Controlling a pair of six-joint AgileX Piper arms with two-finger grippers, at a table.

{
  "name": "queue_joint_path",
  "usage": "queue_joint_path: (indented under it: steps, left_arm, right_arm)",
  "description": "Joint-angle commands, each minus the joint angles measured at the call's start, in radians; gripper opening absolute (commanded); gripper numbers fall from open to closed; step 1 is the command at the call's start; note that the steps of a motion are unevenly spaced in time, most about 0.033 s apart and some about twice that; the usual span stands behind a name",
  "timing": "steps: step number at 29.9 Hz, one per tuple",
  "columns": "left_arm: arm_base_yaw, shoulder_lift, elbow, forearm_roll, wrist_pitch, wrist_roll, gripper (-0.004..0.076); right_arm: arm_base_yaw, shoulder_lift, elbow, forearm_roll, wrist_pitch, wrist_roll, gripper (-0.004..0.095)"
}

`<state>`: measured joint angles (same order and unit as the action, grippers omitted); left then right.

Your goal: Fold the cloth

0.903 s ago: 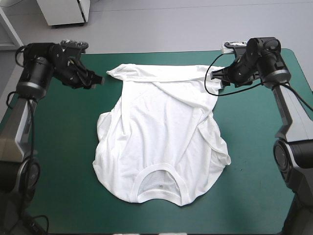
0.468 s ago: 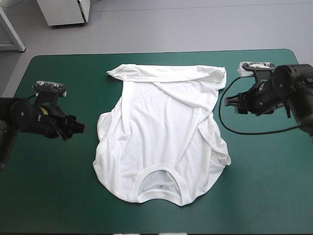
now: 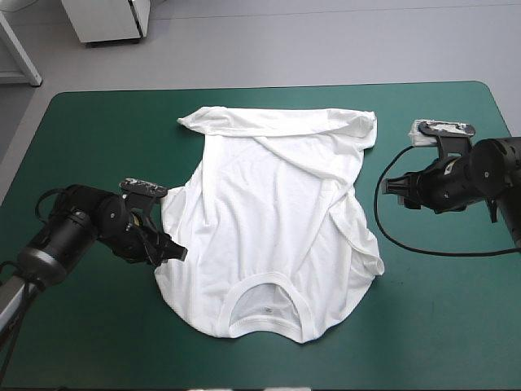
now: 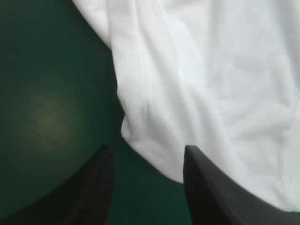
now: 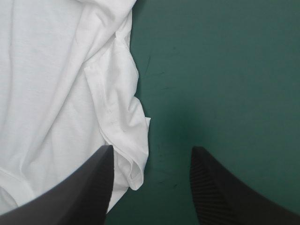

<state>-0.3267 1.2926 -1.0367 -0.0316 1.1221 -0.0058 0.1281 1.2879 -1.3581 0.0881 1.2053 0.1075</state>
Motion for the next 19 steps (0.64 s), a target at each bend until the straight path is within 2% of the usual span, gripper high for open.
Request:
queue_joint_path:
  steps: [1, 13, 19]
  left_arm:
    - [-0.01, 0.021, -0.006, 0.0, -0.055, -0.04, 0.0336]
    - [-0.01, 0.106, 0.155, 0.014, -0.192, -0.142, 0.0336]
    - [-0.01, 0.144, 0.186, 0.017, -0.264, -0.147, 0.0329]
  right_arm:
    - [0.002, -0.031, -0.023, 0.008, -0.025, -0.002, 0.0486]
    - [0.002, -0.031, -0.023, -0.006, -0.014, -0.02, 0.0486]
    - [0.002, -0.031, -0.023, -0.006, 0.03, -0.047, 0.0486]
